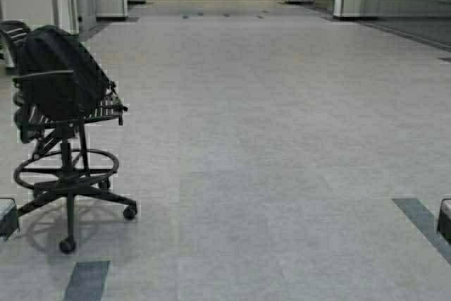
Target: Navigate to elevator, push the call button, then enter the elevator
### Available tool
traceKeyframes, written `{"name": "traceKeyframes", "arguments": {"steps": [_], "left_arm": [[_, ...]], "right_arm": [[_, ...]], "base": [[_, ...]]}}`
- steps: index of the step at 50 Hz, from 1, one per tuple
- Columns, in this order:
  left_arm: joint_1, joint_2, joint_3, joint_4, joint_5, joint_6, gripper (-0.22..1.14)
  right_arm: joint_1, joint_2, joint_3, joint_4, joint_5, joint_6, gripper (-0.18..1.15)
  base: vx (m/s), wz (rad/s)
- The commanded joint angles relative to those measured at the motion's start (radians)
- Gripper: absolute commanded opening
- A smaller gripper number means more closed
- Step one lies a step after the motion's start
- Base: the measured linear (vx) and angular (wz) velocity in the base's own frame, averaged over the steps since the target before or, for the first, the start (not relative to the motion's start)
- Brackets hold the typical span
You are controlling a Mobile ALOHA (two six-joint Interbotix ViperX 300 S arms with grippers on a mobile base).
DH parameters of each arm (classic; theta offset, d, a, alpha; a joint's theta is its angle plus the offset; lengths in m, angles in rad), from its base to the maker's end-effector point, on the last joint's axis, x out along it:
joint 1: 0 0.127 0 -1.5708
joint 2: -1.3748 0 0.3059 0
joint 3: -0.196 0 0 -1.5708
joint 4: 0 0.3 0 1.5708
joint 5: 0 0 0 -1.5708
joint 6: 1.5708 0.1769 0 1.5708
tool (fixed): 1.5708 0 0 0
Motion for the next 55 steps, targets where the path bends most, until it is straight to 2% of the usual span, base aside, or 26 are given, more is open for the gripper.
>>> {"name": "traceKeyframes", "arguments": {"steps": [1,39,55], "left_arm": [[0.0,0.009,-0.002,0.002,-0.017,0.002,0.03],[0.002,0.057,0.014,0.002,-0.071,0.038,0.03],[0.002,0.095,0.021,0.002,-0.071,0.091,0.03]], "right_arm": [[0.0,0.003,-0.006,0.0,-0.009,0.002,0.05],[0.0,0.003,0.026,0.0,-0.032,0.002,0.05],[0.0,0.002,0.035,-0.002,-0.057,0.002,0.05]], "base": [[0.34,-0.21],[0.41,-0.15],[0.54,-0.33]]}}
